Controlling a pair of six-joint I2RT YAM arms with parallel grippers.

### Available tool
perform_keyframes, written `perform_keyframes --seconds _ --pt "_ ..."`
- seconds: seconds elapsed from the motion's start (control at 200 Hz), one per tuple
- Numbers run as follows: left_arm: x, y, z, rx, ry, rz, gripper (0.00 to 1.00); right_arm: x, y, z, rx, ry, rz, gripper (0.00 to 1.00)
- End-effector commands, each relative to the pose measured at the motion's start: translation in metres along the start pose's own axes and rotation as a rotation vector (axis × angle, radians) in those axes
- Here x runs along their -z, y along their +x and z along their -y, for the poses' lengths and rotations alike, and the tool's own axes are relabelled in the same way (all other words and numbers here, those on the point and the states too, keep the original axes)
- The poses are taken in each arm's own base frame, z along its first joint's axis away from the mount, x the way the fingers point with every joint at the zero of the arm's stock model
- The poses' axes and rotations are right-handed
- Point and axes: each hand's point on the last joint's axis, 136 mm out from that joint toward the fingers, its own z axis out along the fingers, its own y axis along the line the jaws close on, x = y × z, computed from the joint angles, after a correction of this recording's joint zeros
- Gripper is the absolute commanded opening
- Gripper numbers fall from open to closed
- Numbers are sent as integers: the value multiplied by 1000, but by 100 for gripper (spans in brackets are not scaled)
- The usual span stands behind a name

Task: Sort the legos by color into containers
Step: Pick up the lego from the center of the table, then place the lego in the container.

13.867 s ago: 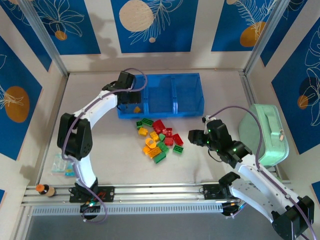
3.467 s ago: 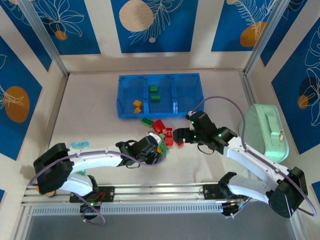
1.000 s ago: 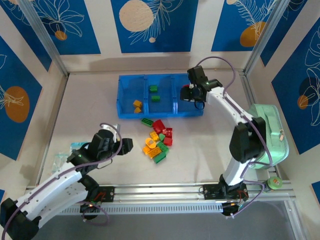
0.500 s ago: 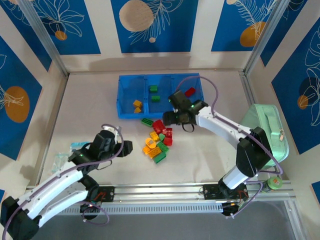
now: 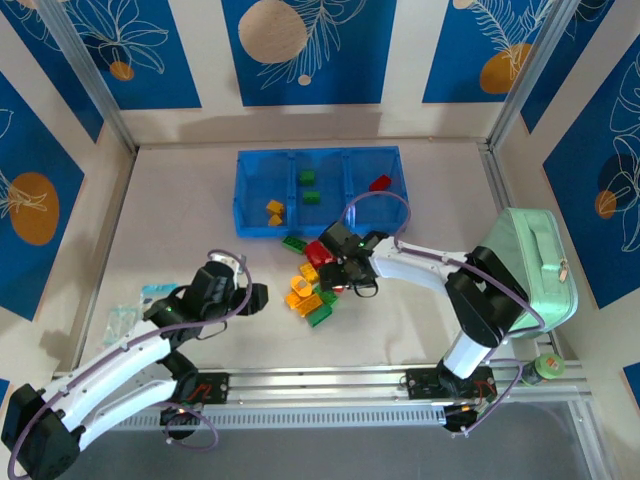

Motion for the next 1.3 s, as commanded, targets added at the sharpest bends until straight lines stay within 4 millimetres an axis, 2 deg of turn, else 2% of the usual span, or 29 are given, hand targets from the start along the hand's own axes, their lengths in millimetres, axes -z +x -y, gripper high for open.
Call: perform_keyframes --seconds 0.0,0.12,0.16,0.22,0.305,0.41,0.535,0.67,0.765,0.865,0.941,1.046,1.211,1.261,1.296 --pt "1 0 -1 14 10 10 68 -9 3 -10 -26 -35 -22 81" --pt "1 0 -1 13 9 11 68 -18 4 -9 -33 -25 -40 74" --pt "2 0 -1 12 9 11 68 -20 5 -8 -36 -20 -45 68" --pt "2 0 -1 10 8 12 68 -22 7 -7 -39 -13 -53 54" --pt "1 1 -2 9 5 10 68 -20 8 -5 -42 -8 -50 47" --pt "1 0 -2 10 5 13 68 -8 8 0 -37 10 -30 41" --pt "1 -3 0 5 7 19 68 20 -4 14 -39 39 37 40" --pt "1 -6 3 -1 14 24 68 54 -40 37 -75 2 118 40" --pt "1 -9 4 -5 14 24 67 76 -76 55 -106 -26 194 41" --pt "2 -10 5 -8 13 23 67 87 -116 75 -147 -51 235 41" --pt "3 -10 4 -11 9 24 67 87 -144 85 -164 -56 247 41" --pt "7 -9 0 -11 -5 29 67 75 -178 97 -184 -64 235 41" --pt "12 -9 -3 -10 -18 38 67 54 -213 108 -184 -19 207 42" --pt "13 -10 -4 -10 -21 41 67 48 -219 110 -190 -11 188 48" --pt "14 -10 -3 -11 -21 41 67 47 -223 110 -190 -2 184 64"
